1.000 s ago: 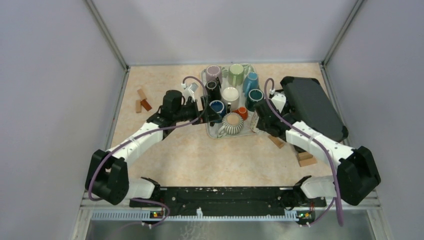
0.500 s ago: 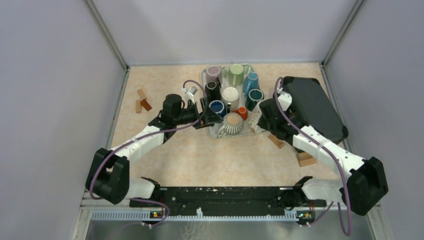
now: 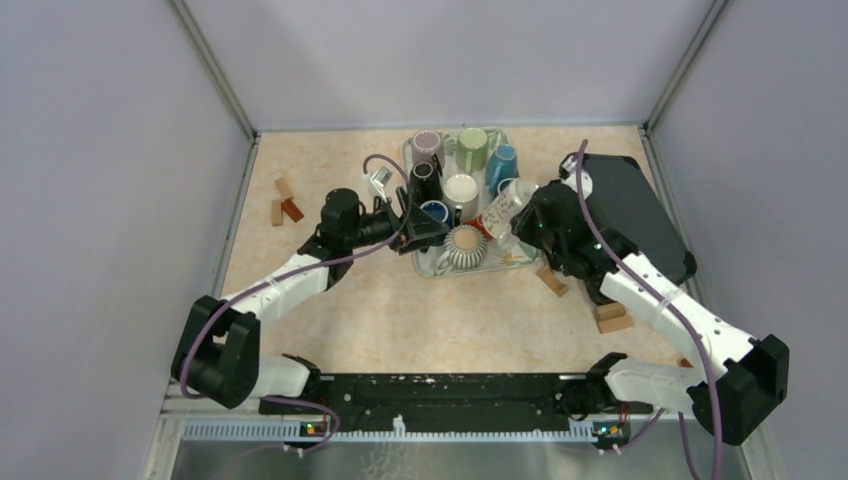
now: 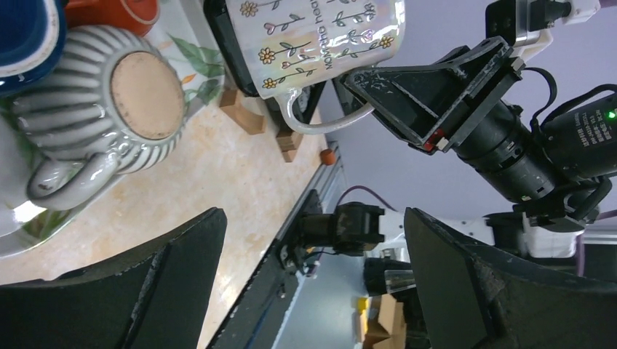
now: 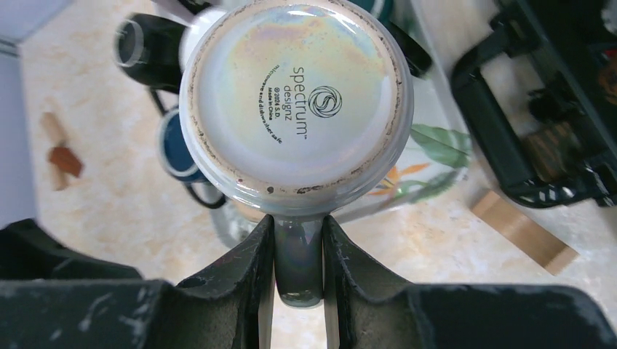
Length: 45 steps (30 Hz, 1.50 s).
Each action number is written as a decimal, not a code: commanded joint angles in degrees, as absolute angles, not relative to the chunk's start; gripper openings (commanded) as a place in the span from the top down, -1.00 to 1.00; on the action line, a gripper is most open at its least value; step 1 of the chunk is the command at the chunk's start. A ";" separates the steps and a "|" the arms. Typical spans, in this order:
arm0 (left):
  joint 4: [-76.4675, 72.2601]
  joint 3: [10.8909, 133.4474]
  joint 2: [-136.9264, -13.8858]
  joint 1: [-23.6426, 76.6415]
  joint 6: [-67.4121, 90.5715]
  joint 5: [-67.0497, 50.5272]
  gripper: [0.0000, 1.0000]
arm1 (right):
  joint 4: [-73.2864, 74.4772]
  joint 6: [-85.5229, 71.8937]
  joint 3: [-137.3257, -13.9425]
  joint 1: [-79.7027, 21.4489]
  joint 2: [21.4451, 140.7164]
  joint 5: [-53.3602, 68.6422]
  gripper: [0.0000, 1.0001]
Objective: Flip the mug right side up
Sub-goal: Turn over the cup on the tray.
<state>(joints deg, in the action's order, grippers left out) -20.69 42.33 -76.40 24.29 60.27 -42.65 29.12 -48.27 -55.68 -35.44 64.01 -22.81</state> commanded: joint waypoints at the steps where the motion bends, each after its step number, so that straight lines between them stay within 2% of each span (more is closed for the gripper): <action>1: -31.36 42.80 -77.51 23.91 67.55 -44.16 -0.97 | 15.80 -49.33 -64.37 -34.89 61.90 -19.19 1.00; 10: -44.41 46.21 -81.31 23.58 79.81 -44.02 -0.93 | -0.15 -52.85 -66.93 -35.63 66.70 -9.70 1.00; 17: -50.20 46.75 -82.41 23.51 84.52 -41.43 -0.74 | -12.24 -58.14 -64.98 -36.64 68.24 -5.45 1.00; 30: -55.37 49.53 -84.46 23.25 86.54 -39.92 -0.48 | -24.59 -68.06 -58.78 -37.17 70.16 0.89 1.00; 45: -56.24 50.01 -83.78 21.64 84.81 -41.45 0.18 | -30.38 -72.56 -53.37 -37.11 71.08 3.53 1.00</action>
